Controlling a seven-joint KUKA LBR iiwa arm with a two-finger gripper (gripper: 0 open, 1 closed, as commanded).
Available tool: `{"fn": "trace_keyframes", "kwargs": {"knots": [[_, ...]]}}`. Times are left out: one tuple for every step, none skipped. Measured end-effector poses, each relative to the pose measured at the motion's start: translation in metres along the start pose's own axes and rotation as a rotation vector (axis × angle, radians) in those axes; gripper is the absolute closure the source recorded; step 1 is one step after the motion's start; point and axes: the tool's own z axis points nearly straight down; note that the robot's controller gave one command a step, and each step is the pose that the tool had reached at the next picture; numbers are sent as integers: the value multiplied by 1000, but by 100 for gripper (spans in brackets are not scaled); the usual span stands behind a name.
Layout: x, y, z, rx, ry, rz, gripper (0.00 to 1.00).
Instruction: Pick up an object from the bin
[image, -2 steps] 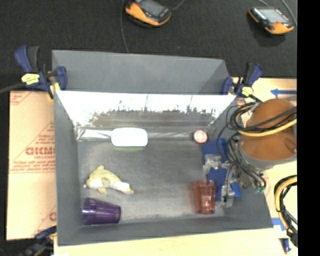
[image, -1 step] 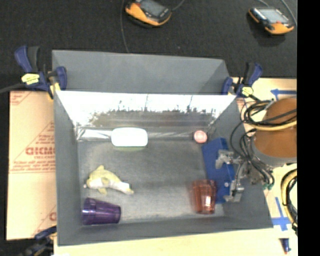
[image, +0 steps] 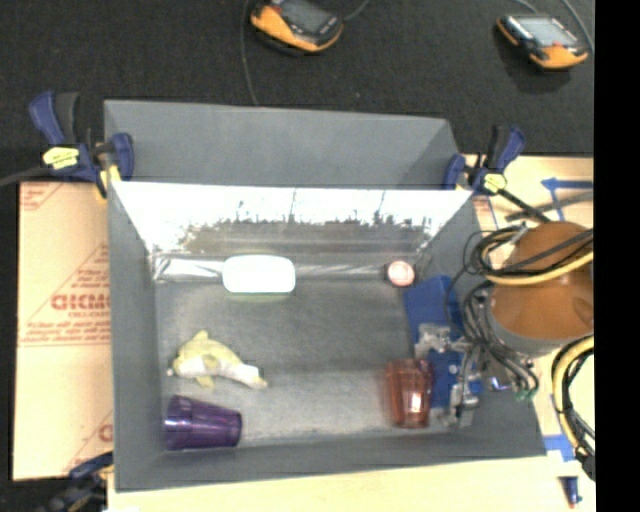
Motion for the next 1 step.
{"fn": "trace_keyframes", "kwargs": {"knots": [[-6,57,36,10,-29,-58,100]]}}
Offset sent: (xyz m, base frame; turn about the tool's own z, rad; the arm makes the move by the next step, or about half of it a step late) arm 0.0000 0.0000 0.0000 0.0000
